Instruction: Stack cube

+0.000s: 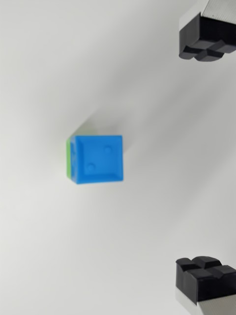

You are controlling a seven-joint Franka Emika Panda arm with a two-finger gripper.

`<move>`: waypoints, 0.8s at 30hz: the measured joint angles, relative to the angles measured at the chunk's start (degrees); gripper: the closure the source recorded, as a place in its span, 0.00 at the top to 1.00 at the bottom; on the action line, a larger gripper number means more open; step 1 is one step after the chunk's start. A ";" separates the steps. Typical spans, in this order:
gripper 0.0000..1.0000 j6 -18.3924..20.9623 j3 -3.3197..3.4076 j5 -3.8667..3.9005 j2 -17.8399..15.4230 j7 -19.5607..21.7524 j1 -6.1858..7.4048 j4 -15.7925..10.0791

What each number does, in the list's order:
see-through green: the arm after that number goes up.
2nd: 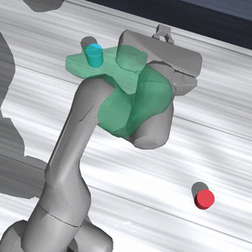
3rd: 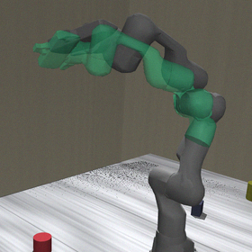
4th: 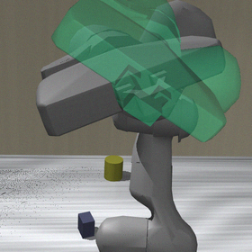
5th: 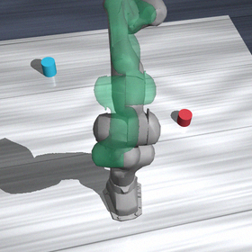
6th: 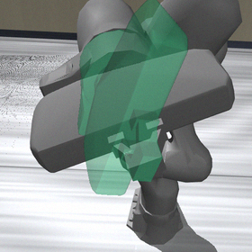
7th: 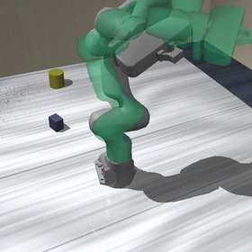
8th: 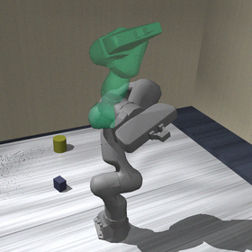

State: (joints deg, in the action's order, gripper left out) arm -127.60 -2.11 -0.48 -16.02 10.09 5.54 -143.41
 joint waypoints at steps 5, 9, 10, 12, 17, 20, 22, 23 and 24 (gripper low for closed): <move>1.00 2.93 0.00 -0.01 -1.35 -0.02 0.00 1.53; 1.00 5.35 0.00 -0.02 -2.37 -0.03 0.00 2.93; 1.00 5.63 0.00 -0.02 -2.49 -0.03 0.00 3.09; 1.00 6.65 0.00 -0.02 -2.92 -0.04 0.00 3.74; 1.00 8.99 0.01 -0.03 -3.72 -0.05 0.00 5.24; 1.00 10.00 0.05 -0.03 -4.02 -0.05 0.00 5.90; 1.00 10.75 0.06 -0.03 -4.24 -0.05 0.00 6.42; 1.00 11.10 0.06 -0.03 -4.35 -0.06 0.00 6.70; 1.00 11.41 0.06 -0.03 -4.44 -0.06 0.00 6.93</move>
State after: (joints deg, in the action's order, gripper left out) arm -116.20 -2.05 -0.51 -20.46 10.03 5.54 -136.48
